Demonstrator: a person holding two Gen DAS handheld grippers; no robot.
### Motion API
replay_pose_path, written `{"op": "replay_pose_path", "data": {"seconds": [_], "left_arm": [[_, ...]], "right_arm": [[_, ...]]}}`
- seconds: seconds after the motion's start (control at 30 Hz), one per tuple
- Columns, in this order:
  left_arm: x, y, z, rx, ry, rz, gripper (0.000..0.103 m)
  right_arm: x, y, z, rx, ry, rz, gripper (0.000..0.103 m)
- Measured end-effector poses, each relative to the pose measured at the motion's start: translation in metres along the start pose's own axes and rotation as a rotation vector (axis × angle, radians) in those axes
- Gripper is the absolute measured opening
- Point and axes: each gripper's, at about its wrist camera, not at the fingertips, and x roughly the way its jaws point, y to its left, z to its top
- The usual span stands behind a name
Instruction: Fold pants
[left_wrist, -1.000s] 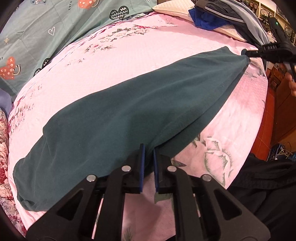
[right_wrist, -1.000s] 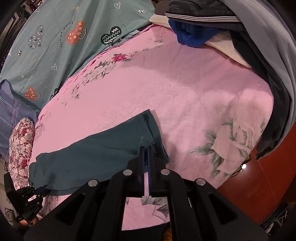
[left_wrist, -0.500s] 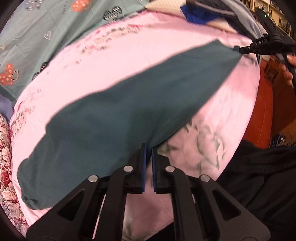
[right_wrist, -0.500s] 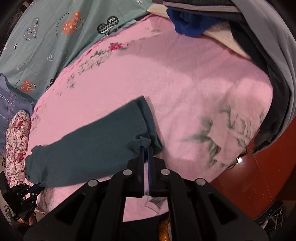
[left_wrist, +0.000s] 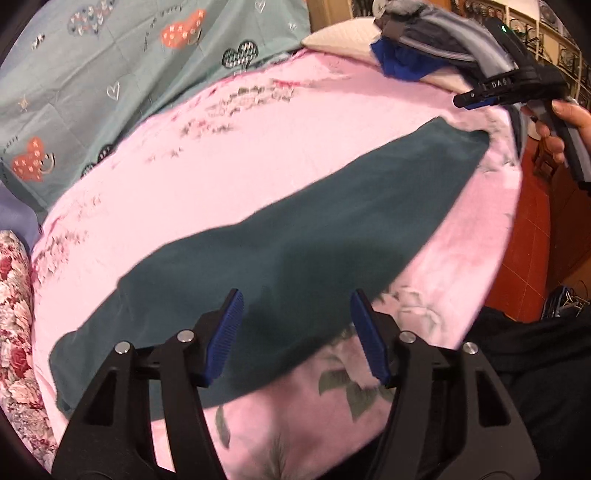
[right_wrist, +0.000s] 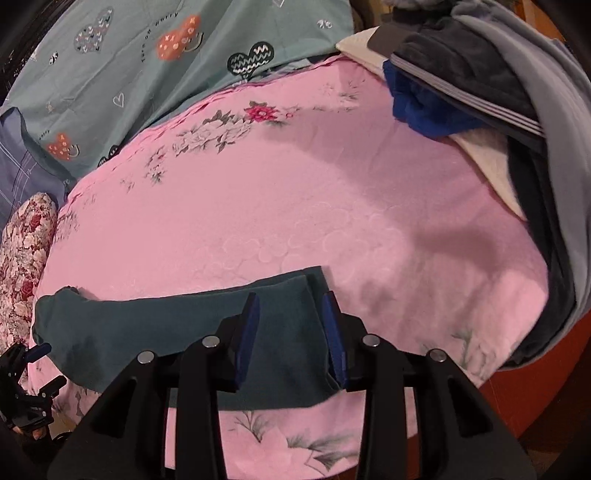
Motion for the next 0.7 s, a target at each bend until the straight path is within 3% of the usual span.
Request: {"op": "replay_pose_path", "data": {"seconds": [0.13,0.2,0.23,0.47,0.6,0.67,0.7], "left_arm": [[0.029,0.007,0.001,-0.054,0.065,-0.017,0.057],[0.031,0.009,0.002,-0.066,0.057,-0.021,0.057],[0.032,0.008,0.002,-0.064,0.057,-0.021,0.057],[0.027,0.001,0.011,-0.049,0.022,-0.038,0.057],[0.033,-0.004,0.016,-0.048,0.036,-0.041,0.057],[0.034,-0.005,0.015,-0.049,0.042,-0.041,0.057],[0.034,-0.005,0.014,-0.05,0.043,-0.042,0.057]], "right_arm": [[0.037,0.005,0.005,-0.03,0.091,-0.047,0.034],[0.049,0.004,0.004,-0.038,0.131,-0.05,0.006],[0.051,0.001,0.003,-0.033,0.13,-0.031,0.005],[0.019,-0.009,0.02,-0.003,0.014,-0.027,0.004],[0.047,-0.01,0.019,-0.008,0.105,-0.068,0.005],[0.056,-0.009,0.012,-0.018,0.129,-0.093,0.013],[0.052,-0.009,0.011,-0.019,0.114,-0.099,0.025]]}}
